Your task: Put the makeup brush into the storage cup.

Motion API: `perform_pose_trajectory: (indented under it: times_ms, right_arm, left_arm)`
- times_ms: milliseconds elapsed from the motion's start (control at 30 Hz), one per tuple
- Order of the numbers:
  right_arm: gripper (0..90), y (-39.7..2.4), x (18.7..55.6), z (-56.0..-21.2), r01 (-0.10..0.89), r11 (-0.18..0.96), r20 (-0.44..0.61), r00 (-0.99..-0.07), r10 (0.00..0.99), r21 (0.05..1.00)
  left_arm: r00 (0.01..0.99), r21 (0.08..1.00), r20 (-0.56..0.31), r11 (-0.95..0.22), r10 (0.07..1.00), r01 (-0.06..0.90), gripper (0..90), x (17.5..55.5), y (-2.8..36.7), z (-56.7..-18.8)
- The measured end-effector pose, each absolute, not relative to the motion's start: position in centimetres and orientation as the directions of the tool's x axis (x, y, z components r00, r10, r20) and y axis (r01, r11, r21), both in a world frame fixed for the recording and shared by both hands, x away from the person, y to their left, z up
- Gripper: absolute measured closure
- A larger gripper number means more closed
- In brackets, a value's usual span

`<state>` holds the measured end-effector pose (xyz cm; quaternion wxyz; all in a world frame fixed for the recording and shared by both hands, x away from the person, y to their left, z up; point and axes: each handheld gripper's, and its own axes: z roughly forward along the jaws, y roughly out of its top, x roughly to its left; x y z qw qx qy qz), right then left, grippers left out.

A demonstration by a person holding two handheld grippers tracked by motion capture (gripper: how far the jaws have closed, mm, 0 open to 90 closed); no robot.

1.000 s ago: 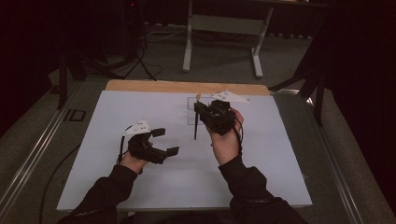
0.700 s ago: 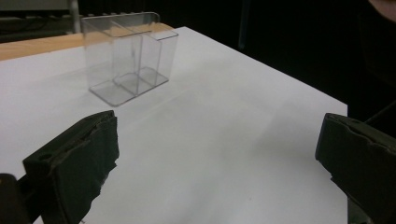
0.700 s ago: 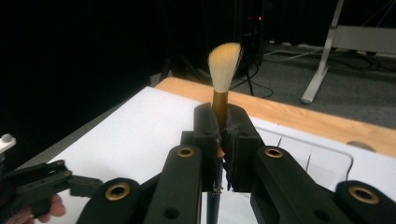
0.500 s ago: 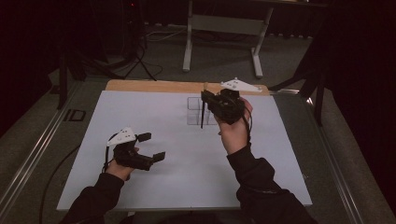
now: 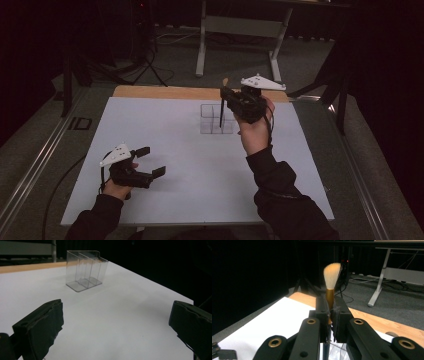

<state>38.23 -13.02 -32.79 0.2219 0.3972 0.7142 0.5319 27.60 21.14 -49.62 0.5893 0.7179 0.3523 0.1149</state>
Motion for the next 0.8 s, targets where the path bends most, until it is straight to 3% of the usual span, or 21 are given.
perform_pose_trajectory:
  times_ms: [800]
  right_arm:
    - [84.3, -13.0, 43.4, -32.0, 0.297, 0.125, 0.074, -0.578, 0.812, 0.947]
  left_arm:
    - [0.695, 0.933, -0.252, -0.021, 0.673, 0.358, 0.0, 27.2, 22.1, -50.7]
